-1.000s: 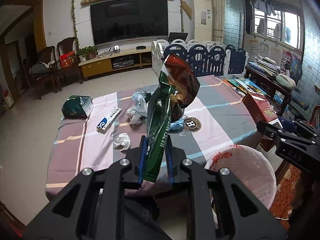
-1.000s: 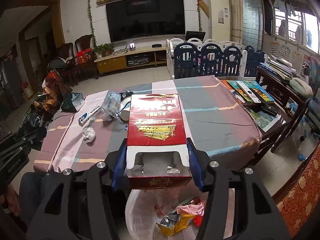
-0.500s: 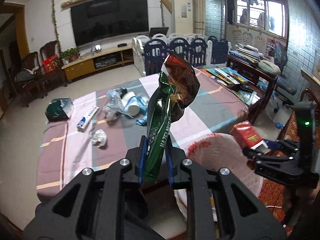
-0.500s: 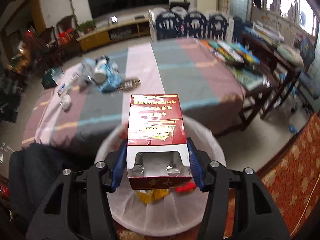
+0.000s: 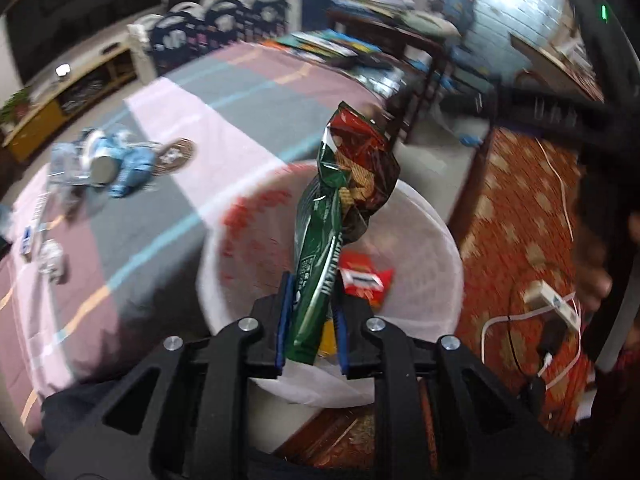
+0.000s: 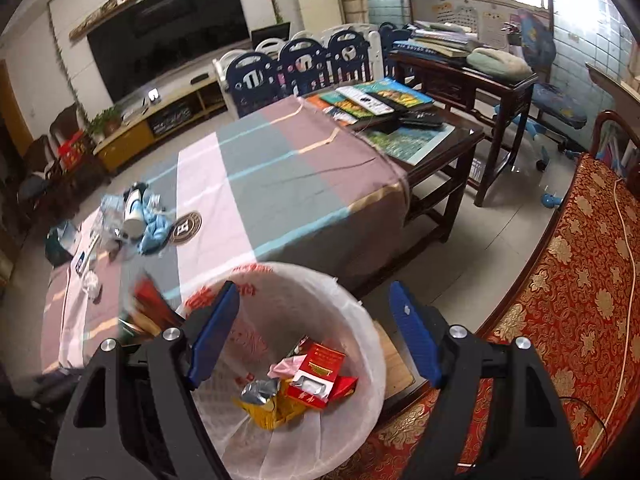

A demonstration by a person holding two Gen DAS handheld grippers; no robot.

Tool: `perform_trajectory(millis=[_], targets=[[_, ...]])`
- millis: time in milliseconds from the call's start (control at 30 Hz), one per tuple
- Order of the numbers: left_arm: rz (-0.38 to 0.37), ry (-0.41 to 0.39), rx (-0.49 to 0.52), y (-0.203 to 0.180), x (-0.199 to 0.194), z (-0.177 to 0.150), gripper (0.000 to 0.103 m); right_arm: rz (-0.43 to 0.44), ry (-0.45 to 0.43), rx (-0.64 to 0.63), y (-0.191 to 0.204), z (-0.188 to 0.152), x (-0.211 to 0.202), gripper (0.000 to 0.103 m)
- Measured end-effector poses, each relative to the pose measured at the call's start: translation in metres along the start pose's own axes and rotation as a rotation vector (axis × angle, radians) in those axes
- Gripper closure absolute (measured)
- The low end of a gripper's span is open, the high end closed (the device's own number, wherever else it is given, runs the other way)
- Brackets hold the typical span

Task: Collect trash
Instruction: 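Open both grippers to drop the box and snack bag into the wastebasket, then move both grippers toward the white tissue and medicine box on the table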

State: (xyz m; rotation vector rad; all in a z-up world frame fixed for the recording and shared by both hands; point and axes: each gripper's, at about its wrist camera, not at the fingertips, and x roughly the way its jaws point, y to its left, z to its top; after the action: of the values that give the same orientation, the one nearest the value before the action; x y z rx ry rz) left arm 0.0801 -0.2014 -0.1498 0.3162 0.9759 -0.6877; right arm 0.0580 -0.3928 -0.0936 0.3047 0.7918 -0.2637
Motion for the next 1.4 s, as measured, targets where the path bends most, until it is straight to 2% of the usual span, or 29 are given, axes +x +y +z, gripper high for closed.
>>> perform_trajectory(millis=[33, 67, 167, 333, 500, 667, 900, 1033, 1100, 1200, 1333, 1400], targets=[[-0.013, 0.015, 0.011, -0.004, 0.006, -0.001, 0.07, -0.001, -0.011, 0.004, -0.001, 0.001, -0.002, 0.026], [-0.016, 0.031, 0.016, -0.006, 0.011, -0.002, 0.056, 0.001, -0.014, 0.007, -0.002, 0.001, -0.003, 0.025], [0.017, 0.023, 0.013, -0.007, 0.014, -0.005, 0.031, 0.014, -0.008, 0.006, -0.001, 0.0, -0.001, 0.025], [0.087, -0.023, -0.086, 0.012, 0.001, -0.006, 0.025, 0.033, 0.018, 0.002, 0.005, -0.005, 0.006, 0.025], [0.173, -0.092, -0.29, 0.064, -0.018, -0.012, 0.025, 0.041, 0.028, -0.013, 0.012, -0.006, 0.008, 0.025], [0.276, -0.14, -0.495, 0.143, -0.04, -0.03, 0.025, 0.054, 0.051, -0.038, 0.025, -0.009, 0.017, 0.025], [0.431, -0.12, -0.686, 0.288, -0.053, -0.058, 0.025, 0.088, 0.098, -0.095, 0.061, -0.007, 0.04, 0.025], [0.495, -0.078, -0.774, 0.361, -0.059, -0.075, 0.025, 0.173, 0.143, -0.157, 0.107, -0.006, 0.067, 0.025], [0.501, -0.087, -0.808, 0.381, -0.068, -0.083, 0.024, 0.232, 0.168, -0.196, 0.144, -0.004, 0.085, 0.025], [0.521, -0.093, -0.816, 0.398, -0.076, -0.095, 0.021, 0.32, 0.19, -0.308, 0.228, -0.005, 0.114, 0.025], [0.51, -0.053, -0.834, 0.422, -0.068, -0.104, 0.02, 0.394, 0.244, -0.46, 0.336, -0.011, 0.15, 0.025], [0.511, -0.048, -0.835, 0.433, -0.064, -0.1, 0.019, 0.396, 0.252, -0.538, 0.388, -0.019, 0.172, 0.025]])
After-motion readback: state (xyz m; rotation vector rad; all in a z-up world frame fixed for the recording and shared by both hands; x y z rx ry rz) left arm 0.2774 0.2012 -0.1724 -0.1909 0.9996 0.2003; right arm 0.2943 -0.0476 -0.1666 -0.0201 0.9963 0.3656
